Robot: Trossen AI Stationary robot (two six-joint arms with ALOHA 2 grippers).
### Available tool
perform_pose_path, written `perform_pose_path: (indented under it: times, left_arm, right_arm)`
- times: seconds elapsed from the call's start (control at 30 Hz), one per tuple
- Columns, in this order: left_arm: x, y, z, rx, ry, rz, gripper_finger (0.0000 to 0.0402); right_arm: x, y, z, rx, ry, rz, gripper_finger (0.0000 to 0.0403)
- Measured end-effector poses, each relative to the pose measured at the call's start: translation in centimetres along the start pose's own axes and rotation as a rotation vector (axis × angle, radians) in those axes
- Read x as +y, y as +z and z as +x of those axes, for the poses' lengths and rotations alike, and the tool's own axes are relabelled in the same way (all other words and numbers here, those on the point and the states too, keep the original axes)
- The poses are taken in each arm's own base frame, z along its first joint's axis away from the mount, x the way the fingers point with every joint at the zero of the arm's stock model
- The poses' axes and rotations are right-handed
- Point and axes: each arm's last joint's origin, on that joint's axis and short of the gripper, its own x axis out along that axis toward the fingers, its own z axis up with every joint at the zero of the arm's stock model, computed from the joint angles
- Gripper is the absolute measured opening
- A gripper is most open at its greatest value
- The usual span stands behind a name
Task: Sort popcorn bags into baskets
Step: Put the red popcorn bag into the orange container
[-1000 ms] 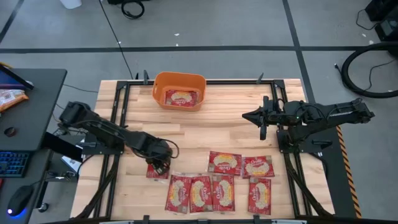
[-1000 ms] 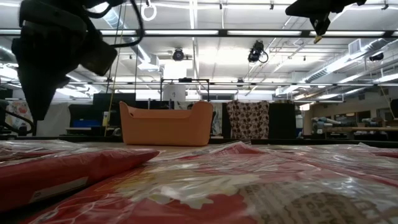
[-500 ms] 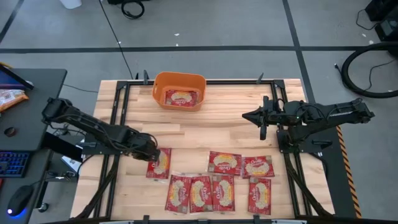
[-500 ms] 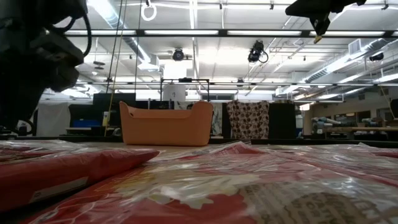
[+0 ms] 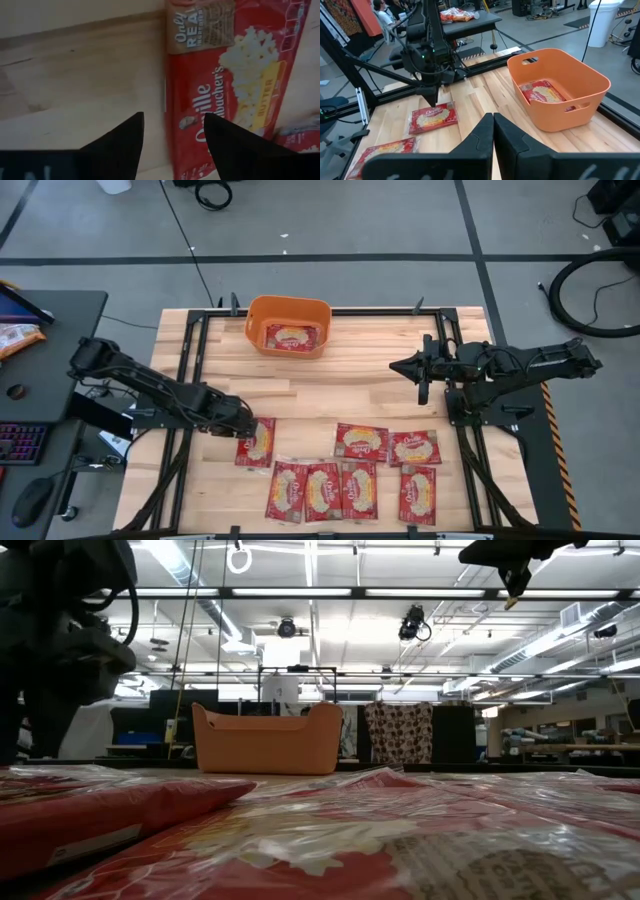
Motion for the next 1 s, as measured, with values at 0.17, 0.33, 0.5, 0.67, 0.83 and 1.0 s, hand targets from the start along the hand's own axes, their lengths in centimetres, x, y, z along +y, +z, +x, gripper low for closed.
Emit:
perform_pose_path:
  times: [0.17, 0.33, 0.5, 0.67, 0.83, 1.0]
  left_arm:
    - [-0.7, -0.1, 0.9, -0.005, -0.028, 0.010, 0.0202]
    - [-1.2, -0.1, 2.0, 0.019, -0.016, 0.026, 0.0201]
    - [-1.4, -0.1, 2.5, 0.018, -0.017, 0.028, 0.0196]
    - [-1.5, -0.1, 2.5, 0.014, -0.022, 0.067, 0.0151]
    - [-1.6, -0.1, 2.6, -0.002, -0.034, 0.091, 0.0073]
    - [-1.7, -0.1, 2.5, -0.014, -0.050, 0.123, 0.0014]
  right_arm:
    - [0.0, 0.0, 0.0, 0.000, 0.000, 0.000, 0.0016]
    - [0.0, 0.0, 0.0, 0.000, 0.000, 0.001, 0.0016]
    - [0.0, 0.0, 0.0, 0.001, 0.000, 0.001, 0.0016]
    - [0.0, 0.0, 0.0, 0.001, 0.000, 0.001, 0.0016]
    - [0.0, 0.0, 0.0, 0.000, 0.000, 0.000, 0.0016]
    - [0.0, 0.0, 0.0, 0.001, -0.001, -0.003, 0.0016]
